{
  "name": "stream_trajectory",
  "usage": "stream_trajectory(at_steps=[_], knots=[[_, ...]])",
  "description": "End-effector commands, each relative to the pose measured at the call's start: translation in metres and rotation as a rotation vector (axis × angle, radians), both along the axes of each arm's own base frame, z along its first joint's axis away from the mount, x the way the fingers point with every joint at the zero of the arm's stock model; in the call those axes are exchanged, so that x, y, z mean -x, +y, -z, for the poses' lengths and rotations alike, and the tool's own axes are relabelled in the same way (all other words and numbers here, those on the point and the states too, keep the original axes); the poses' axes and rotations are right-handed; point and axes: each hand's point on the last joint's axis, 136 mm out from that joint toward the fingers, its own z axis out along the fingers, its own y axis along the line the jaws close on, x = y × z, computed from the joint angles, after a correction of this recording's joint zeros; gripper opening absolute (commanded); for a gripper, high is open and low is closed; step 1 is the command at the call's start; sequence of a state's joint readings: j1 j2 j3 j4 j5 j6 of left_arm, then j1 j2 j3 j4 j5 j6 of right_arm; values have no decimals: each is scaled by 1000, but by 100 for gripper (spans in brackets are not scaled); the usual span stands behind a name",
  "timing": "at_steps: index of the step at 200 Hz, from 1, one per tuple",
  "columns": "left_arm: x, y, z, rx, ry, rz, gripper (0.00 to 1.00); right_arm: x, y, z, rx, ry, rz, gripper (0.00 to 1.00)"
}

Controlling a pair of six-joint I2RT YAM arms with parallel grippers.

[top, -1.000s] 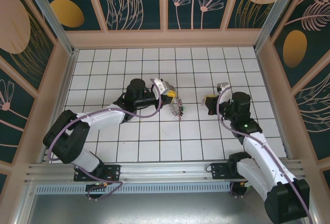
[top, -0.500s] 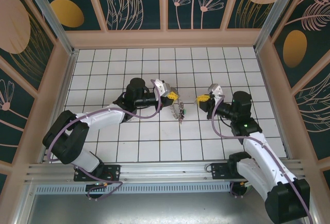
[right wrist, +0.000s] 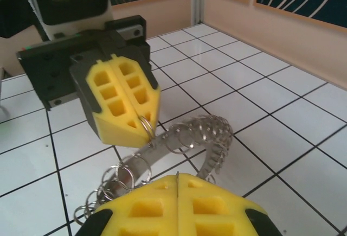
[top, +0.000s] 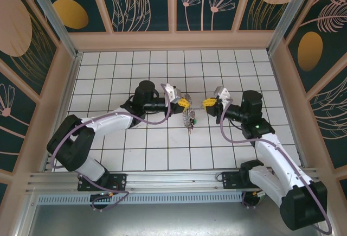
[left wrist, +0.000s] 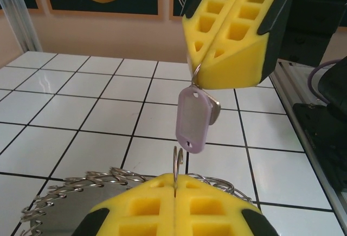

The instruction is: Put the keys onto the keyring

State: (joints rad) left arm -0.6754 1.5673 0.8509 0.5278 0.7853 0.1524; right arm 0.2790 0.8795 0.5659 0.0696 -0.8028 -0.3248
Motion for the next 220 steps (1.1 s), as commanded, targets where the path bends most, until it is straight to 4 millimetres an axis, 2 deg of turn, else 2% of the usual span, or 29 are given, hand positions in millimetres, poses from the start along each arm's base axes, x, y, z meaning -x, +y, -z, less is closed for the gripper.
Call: stream_trajectory(at_steps=[1,47,134,220], knots=[[-1,-8,-20,42,-59,27,0,10,10,-11,-2,-30,-98,0],[-5,-9,-20,40,-54,14,0,12,17,-10,20,-19,-138,0],[-4,-12,-18,36,-40,18,0,1,35,-8,65,-60,-135,0],[-5,-13,-17,31,-40,12,0,-7,43,-14,56,-101,-108,0]])
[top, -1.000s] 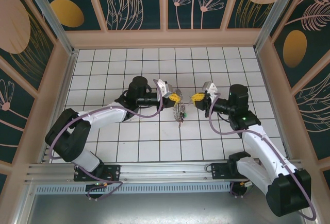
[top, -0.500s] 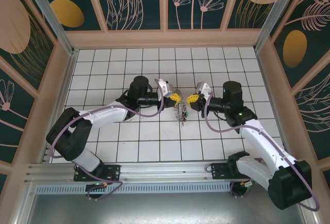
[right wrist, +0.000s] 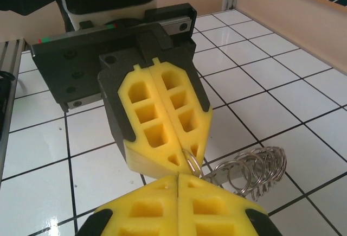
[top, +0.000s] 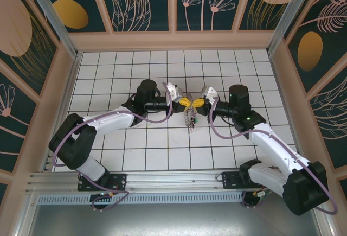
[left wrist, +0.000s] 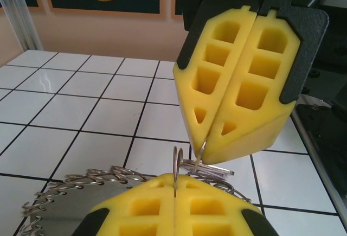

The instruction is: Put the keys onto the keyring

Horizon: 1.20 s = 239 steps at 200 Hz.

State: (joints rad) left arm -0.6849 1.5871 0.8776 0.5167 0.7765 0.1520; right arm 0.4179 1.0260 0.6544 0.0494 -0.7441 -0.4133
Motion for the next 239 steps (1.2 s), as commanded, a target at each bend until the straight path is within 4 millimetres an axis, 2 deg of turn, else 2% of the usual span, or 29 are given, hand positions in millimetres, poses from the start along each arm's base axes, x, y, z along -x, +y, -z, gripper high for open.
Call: stream_trajectory(at_steps=[1,67,141,173,201,239], knots=[[-3,-7,-17,35,-42,10,0,-5,5,-22,-29,-87,-6,0],[-1,-8,-17,35,-41,17,0,-12,7,-21,-20,-99,47,0],[-1,-8,-20,41,-56,15,0,-33,-3,-24,7,-108,233,0],[-1,-11,-19,33,-56,23,0,-35,1,-21,12,-82,263,0],[0,-12,-19,29,-62,26,0,-38,4,-27,-1,-87,305,0],[-3,-12,-19,26,-72,8,0,-56,-8,-29,-3,-52,458,0]])
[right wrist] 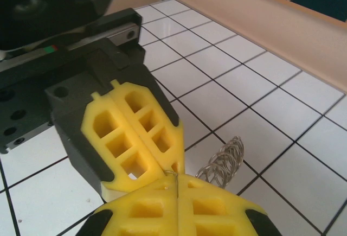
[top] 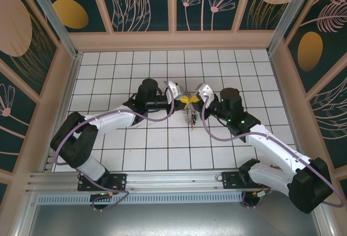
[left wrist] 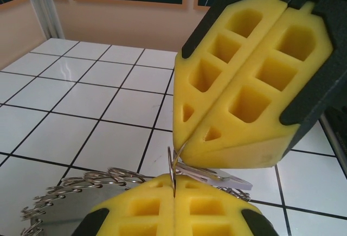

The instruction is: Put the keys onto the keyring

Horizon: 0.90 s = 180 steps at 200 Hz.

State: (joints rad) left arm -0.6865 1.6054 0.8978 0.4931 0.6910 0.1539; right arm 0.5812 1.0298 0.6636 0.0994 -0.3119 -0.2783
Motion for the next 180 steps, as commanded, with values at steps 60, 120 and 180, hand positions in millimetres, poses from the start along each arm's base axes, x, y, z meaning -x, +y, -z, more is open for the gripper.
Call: stream_trajectory(at_steps=[60,120,180], knots=[[12,-11,-23,57,-74,78,0,-34,-22,-21,-38,2,244,0],[7,-7,-29,127,-81,16,0,-24,-18,3,-16,66,163,0],[11,-9,-28,156,-73,42,0,-26,-25,12,-86,204,117,0]])
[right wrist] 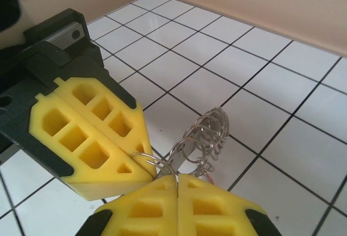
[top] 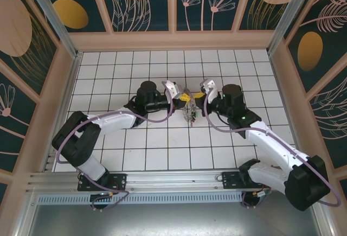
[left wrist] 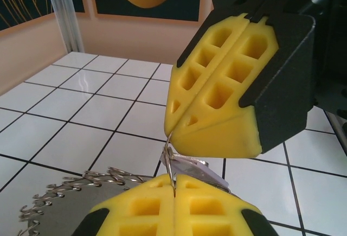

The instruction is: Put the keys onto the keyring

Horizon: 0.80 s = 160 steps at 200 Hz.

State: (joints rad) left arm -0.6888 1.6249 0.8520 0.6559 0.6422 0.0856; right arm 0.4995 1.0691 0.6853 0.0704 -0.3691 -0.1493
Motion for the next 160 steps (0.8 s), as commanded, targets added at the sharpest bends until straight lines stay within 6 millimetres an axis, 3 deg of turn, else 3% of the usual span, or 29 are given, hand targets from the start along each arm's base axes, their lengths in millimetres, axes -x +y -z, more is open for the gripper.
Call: stream_trajectory(at_steps=[1,51,114,160], knots=[[20,-9,-24,87,-61,100,0,-10,-11,4,-17,60,42,0],[22,-9,-23,89,-59,113,0,-10,-17,2,-35,41,31,13],[25,-10,-18,61,-56,139,0,-4,-25,-9,-33,-14,6,19],[31,-12,-16,48,-53,183,0,20,-23,-23,8,-189,-121,23]])
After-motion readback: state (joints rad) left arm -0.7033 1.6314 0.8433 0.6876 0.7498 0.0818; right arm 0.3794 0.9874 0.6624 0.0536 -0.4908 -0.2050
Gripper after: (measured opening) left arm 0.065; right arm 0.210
